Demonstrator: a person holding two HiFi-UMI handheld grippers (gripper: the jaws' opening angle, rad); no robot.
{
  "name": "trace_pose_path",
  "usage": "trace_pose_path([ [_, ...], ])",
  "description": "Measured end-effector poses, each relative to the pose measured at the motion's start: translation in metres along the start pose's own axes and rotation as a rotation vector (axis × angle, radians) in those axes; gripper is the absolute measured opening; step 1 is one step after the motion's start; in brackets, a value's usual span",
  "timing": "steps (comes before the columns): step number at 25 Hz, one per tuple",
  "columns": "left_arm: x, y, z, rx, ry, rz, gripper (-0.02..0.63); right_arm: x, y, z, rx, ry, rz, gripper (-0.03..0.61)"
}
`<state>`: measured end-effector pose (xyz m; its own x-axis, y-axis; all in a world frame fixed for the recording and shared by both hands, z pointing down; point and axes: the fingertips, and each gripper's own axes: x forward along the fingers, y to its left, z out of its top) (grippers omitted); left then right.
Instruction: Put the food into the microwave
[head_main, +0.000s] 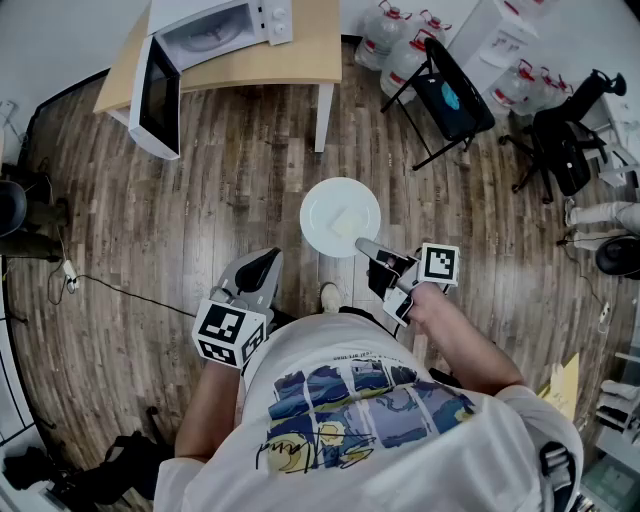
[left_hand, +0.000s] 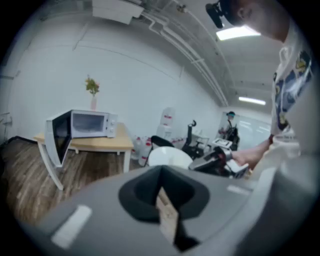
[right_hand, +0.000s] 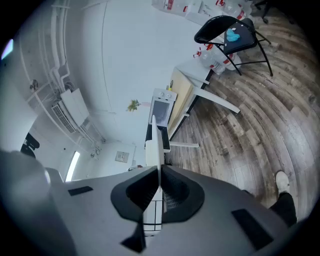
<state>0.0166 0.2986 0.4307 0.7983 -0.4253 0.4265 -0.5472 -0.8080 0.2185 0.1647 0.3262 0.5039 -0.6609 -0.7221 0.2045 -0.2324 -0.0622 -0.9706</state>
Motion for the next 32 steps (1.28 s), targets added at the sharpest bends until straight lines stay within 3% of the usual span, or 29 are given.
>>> trace_pose_path([
  [5,0.013,-0.007,0.006,-0.048,-0.020,0.017,0.006,-0.002,-0.011,0.020,-0.001,0.026,-0.003,0.015],
  [9,0.024,0.014,0.009,-0.058,-0.003,0.039,0.006,0.023,-0.014,0.041,0.001,0.046,0.013,0.015],
  [15,0.049,0.074,0.024,-0.049,-0.018,0.024,0.006,0.077,-0.011,0.074,0.005,0.059,0.024,0.015],
  [22,0.064,0.160,0.082,-0.002,-0.067,-0.017,0.006,0.156,0.005,0.126,0.006,0.012,-0.026,0.015],
  [27,0.062,0.214,0.100,0.039,-0.072,-0.028,0.006,0.218,0.014,0.165,0.022,-0.040,-0.014,0.015],
  [32,0.057,0.255,0.112,0.003,-0.091,0.011,0.006,0.275,0.020,0.209,0.041,-0.078,-0.010,0.015],
])
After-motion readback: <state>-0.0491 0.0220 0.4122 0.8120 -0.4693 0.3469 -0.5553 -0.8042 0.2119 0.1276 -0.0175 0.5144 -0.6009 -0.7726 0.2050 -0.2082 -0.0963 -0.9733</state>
